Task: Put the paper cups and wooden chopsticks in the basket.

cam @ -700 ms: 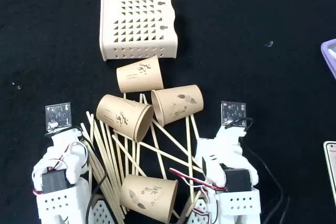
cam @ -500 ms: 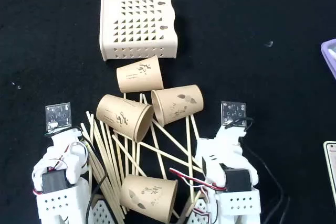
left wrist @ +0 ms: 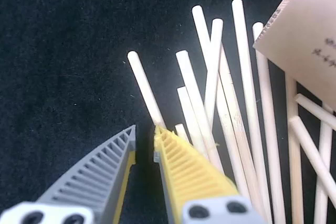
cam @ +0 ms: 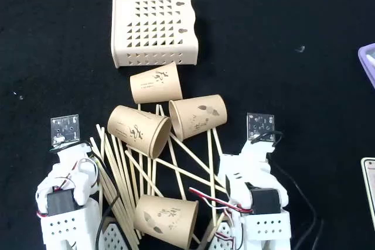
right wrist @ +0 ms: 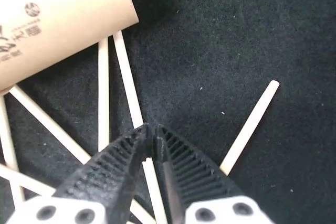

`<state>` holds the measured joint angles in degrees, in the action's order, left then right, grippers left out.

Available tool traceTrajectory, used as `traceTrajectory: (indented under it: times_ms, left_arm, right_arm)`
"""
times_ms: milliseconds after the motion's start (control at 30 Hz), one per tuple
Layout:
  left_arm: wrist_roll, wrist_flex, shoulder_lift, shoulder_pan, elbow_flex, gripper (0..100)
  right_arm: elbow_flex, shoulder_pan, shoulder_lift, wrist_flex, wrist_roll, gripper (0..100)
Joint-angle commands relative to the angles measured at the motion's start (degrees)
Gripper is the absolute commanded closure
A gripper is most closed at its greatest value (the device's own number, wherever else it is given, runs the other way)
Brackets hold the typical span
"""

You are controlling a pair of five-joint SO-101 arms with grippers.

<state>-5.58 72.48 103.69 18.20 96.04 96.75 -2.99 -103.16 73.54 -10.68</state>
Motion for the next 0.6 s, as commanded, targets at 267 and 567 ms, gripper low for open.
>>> traceTrajectory:
  times_ms: [267,567]
  left_arm:
    - [-0.53,0.18,0.44,0.31,1.27,93]
    - [-0.70,0.18,0.53,0.66,1.27,93]
  right_arm:
    - [-0.04,1.05,-3.38,0.35,-0.09,97.7]
    - [-0.04,0.97,-3.38,0.35,-0.09,97.7]
